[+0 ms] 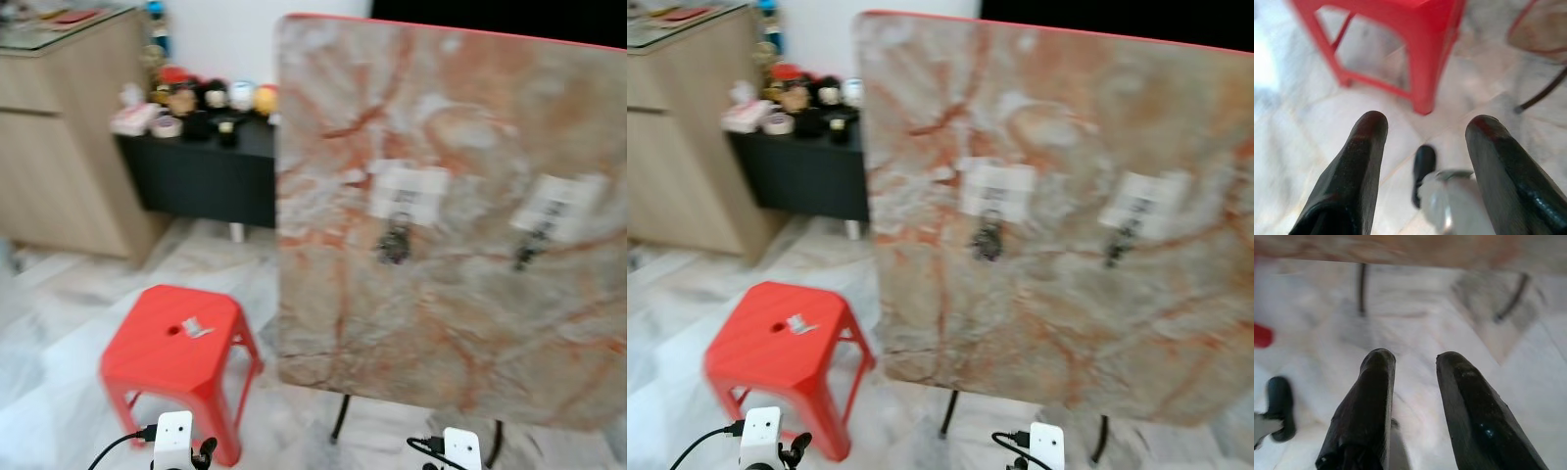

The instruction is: Hang keys on a hook

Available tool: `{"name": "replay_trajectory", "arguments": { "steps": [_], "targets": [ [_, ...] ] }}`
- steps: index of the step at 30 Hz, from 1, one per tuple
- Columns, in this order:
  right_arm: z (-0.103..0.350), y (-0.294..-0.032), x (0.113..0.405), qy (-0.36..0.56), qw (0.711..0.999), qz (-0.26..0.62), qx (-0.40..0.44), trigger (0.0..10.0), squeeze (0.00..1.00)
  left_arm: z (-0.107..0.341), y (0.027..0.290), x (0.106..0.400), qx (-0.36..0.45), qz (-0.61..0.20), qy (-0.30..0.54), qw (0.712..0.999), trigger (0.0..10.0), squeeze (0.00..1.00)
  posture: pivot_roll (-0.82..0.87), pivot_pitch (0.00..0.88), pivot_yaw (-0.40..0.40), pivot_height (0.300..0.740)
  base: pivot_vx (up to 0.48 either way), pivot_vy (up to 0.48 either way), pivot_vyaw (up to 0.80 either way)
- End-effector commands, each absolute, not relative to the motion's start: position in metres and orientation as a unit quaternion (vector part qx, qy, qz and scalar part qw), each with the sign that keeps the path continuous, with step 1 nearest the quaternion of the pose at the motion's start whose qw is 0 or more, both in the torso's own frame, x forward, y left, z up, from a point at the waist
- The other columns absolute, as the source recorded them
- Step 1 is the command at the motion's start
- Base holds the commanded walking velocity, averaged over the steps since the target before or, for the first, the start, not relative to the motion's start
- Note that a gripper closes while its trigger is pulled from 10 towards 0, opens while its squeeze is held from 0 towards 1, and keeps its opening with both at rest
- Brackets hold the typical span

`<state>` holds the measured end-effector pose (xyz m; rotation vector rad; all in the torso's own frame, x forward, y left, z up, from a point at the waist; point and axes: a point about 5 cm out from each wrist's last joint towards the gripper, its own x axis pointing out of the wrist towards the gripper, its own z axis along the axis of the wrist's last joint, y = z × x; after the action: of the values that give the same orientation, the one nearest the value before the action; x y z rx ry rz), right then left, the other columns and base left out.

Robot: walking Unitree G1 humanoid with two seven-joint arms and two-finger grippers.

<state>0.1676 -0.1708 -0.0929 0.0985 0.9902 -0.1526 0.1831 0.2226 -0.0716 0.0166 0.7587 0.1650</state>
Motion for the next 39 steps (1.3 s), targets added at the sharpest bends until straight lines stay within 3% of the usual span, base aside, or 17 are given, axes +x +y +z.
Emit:
{"name": "replay_trajectory", "arguments": {
  "steps": [1,10,39],
  "targets": [
    [-0.095,-0.17,0.164,0.484,0.871,-0.062,0.058,10.0,0.0,-0.075,0.22,0.178,-0.001,0.082,0.384,0.92,10.0,0.0,0.07,0.0,-0.089,0.74,0.0,0.0,0.0],
    [-0.093,-0.163,0.169,0.485,0.87,-0.059,0.068,10.0,0.0,-0.077,0.221,0.176,-0.007,0.086,0.39,0.917,10.0,0.0,0.08,0.0,-0.089,0.74,0.0,0.061,0.0],
    [-0.091,-0.158,0.176,0.487,0.873,-0.015,0.034,10.0,0.0,-0.073,0.225,0.184,0.0,0.091,0.387,0.917,10.0,0.0,0.08,0.0,-0.094,0.74,0.0,0.437,0.0]
  ]
}}
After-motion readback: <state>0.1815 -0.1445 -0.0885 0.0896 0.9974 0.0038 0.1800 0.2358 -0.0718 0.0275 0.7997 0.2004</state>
